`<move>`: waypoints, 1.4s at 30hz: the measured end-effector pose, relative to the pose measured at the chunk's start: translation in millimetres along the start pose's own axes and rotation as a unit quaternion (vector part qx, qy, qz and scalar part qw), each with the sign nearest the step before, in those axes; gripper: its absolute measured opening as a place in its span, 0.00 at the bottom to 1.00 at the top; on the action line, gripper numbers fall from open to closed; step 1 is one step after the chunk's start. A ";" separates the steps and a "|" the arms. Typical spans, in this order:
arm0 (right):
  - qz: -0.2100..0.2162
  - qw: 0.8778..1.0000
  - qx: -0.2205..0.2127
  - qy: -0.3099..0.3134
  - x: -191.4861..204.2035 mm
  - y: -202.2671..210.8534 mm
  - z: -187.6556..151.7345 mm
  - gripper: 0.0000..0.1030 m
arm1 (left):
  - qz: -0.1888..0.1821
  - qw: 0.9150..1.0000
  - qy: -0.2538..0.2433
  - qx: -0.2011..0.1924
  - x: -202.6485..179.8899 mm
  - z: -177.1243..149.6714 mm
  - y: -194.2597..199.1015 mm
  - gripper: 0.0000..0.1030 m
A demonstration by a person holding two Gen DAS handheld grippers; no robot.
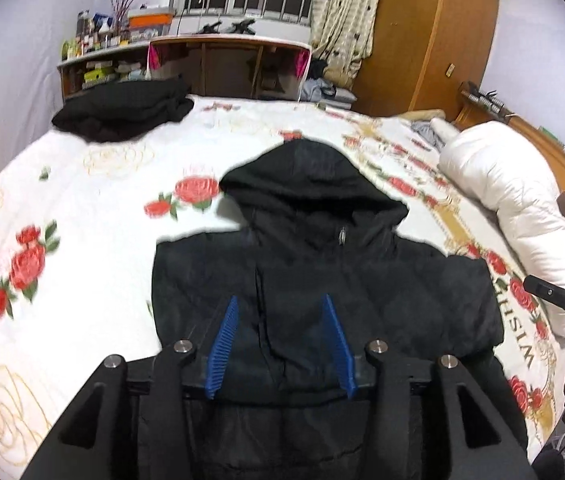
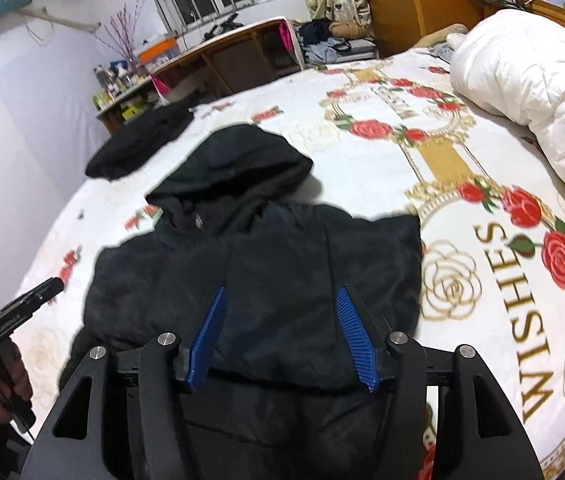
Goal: Fold large clothes
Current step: 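Press the folded sleeves flat with both grippers over the jacket front, then grasp the black jacket hem with both grippers and lift it toward the hood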
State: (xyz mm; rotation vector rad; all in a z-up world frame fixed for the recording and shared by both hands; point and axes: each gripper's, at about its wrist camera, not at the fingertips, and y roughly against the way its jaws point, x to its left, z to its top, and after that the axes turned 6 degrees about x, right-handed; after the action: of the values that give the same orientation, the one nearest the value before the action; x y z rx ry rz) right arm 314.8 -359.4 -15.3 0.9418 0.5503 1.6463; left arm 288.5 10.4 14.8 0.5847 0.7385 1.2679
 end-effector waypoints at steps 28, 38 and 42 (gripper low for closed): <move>0.045 0.997 0.057 0.036 -5.9 -149.8 177.9 0.56 | 0.006 0.998 -0.039 0.042 30.1 161.9 -160.2 0.56; 0.061 0.991 0.114 0.047 -11.6 -246.0 212.5 0.56 | 0.000 0.997 -0.039 0.073 33.7 193.6 -250.2 0.56; 0.069 0.988 0.129 0.041 -14.8 -272.4 219.7 0.56 | -0.006 0.995 -0.051 0.086 26.6 198.4 -275.2 0.56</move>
State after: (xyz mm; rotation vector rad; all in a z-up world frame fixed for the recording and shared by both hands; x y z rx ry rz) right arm 652.2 -321.1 -100.9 1.1256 0.7829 1.7711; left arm 617.0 -20.2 -68.5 0.7781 0.7694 1.1611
